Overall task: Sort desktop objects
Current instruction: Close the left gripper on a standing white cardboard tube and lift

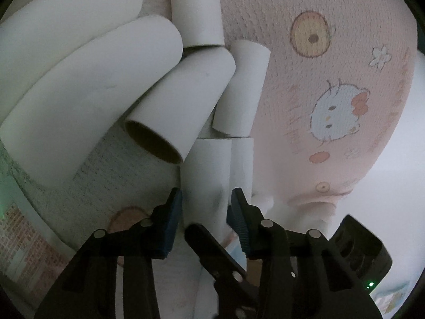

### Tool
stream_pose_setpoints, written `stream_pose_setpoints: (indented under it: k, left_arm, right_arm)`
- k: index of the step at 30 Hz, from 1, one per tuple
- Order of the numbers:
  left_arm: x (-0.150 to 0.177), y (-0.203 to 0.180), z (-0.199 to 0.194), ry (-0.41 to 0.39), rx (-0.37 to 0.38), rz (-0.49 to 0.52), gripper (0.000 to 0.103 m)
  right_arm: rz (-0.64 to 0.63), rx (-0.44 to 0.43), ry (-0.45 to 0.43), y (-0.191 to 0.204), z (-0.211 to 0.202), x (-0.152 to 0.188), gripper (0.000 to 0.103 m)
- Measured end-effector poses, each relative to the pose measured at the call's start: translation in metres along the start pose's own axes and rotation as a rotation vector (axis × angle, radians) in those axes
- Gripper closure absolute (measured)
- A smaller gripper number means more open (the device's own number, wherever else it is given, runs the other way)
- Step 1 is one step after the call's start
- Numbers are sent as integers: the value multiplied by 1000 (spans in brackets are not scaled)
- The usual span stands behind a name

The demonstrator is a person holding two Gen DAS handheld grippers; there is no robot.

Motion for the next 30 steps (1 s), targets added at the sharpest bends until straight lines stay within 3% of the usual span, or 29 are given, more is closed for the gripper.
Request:
stream_pose_setpoints:
  k: [3,5,17,26,30]
  left_arm:
    - [2,6,1,23,-12,3,63]
    - [2,7,1,23,-11,6,63]
    - [16,3,-4,76,56,38,59]
    - [59,-38,-11,98,26,269,58]
    - [84,-45,-25,78,20,304,58]
  right_arm:
    - [-9,4,58,3,13,0,59]
    - [15,-2,104,2,22,2,59]
    - [135,-41,84,3,-10,25,60]
    - [145,0,65,3,-49,61,60]
    - [140,20,47,4,-68,78,60]
Point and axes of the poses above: each gripper's, at about its wrist camera, not at the fingertips, and z roughly the way its jaws point, y to its left, x to its underside, the point moved 4 cm from there along z, roughly the way its jaws point, and after that the axes turned 11 degrees about y, right-handed, at the moved point
